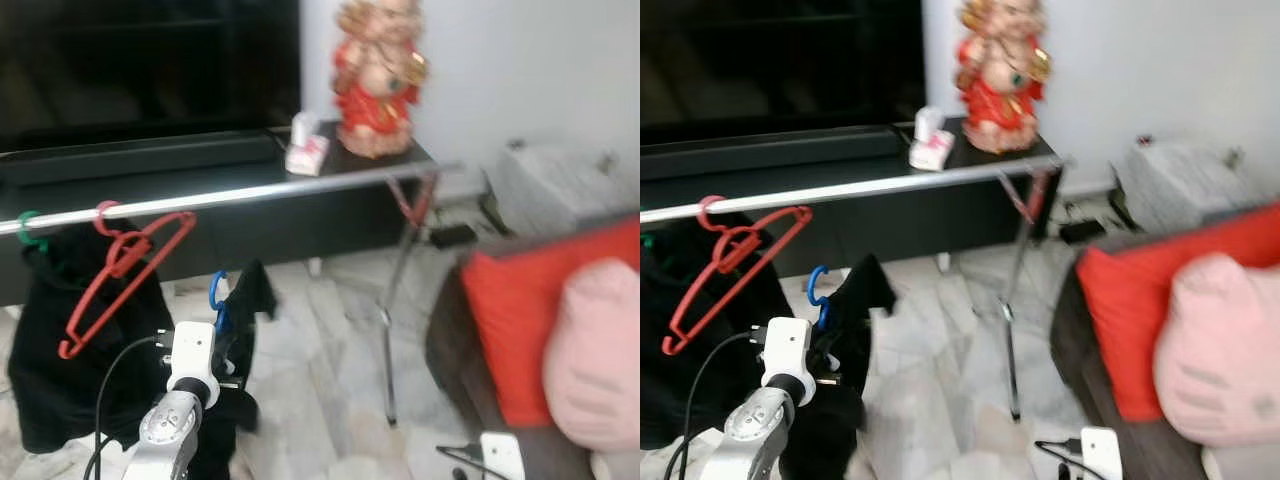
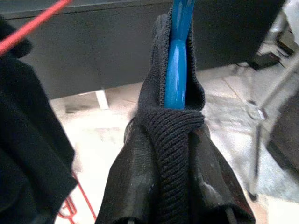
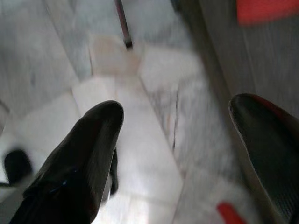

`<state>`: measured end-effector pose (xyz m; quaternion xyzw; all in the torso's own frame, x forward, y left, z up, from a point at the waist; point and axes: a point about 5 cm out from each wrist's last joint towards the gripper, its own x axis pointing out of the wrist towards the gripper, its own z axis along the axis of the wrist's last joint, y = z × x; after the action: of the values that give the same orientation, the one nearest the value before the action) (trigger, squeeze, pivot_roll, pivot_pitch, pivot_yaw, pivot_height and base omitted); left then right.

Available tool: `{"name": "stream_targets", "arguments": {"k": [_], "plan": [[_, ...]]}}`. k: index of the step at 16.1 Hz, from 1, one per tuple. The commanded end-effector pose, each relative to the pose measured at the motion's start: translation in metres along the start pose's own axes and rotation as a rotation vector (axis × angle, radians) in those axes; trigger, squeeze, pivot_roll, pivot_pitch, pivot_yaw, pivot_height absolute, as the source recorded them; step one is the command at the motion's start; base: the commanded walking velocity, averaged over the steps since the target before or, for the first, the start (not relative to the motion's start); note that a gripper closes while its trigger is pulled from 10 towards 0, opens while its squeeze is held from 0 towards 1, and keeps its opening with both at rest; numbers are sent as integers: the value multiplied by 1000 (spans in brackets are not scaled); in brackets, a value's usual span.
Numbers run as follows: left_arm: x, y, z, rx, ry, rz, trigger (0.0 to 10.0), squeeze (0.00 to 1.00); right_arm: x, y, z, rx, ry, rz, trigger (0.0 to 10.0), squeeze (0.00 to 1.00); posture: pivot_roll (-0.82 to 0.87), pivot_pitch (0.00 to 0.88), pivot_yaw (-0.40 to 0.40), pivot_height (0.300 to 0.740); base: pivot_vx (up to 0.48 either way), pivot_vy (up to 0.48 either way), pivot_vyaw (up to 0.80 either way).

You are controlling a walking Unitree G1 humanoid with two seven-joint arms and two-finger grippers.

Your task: Hang hanger

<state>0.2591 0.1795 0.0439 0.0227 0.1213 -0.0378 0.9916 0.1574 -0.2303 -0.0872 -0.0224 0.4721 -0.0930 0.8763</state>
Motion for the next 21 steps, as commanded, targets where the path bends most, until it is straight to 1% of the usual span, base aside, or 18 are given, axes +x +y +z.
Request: {"name": "stream_targets", "arguments": {"k": [1,5,7,9,11,12,13,15,17,18,19,21], "plan": [[-1,10,7,16,-27,33,10000,0,0,11,-4,21,18,30,10000,0,-90,0,-28,740,334,0,0],[-2,8,7,17,-33,29,10000,0,0,11,-3,8,15,34,10000,0,-89,0,-27,740,333,0,0],[-3,7,7,44,-45,25,10000,0,0,12,-3,8,15,36,10000,0,-85,0,-27,740,334,0,0],[-4,8,7,55,-50,41,10000,0,0,12,-3,-6,21,39,10000,0,-84,0,-27,740,332,0,0],[-6,7,5,55,-49,30,10000,0,0,12,-5,-9,25,40,10000,0,-80,0,-29,740,163,0,0],[-7,5,5,68,-54,13,10000,0,0,13,-5,-13,27,42,10000,0,-80,0,-28,740,0,0,0],[-11,1,4,111,-76,-24,10000,0,0,13,-6,-10,26,40,10000,0,-80,0,-26,740,0,0,0],[-16,0,2,130,-90,-53,10000,0,0,16,-6,-56,28,57,10000,0,-80,0,-26,740,0,0,0],[-21,1,-5,204,-83,-87,10000,0,-1,18,-6,-29,26,55,10000,0,-79,0,-26,740,0,0,0],[-23,0,-7,230,-87,-102,10000,0,-1,19,-6,-34,26,56,10000,0,-80,0,-26,740,0,0,0],[-24,0,-4,249,-113,-107,10000,0,0,19,-5,-29,23,53,10000,0,-80,0,-26,740,0,0,0],[-21,1,6,245,-165,-96,10000,0,0,19,-4,-29,21,50,10000,0,-80,0,-27,740,0,0,0]]}}
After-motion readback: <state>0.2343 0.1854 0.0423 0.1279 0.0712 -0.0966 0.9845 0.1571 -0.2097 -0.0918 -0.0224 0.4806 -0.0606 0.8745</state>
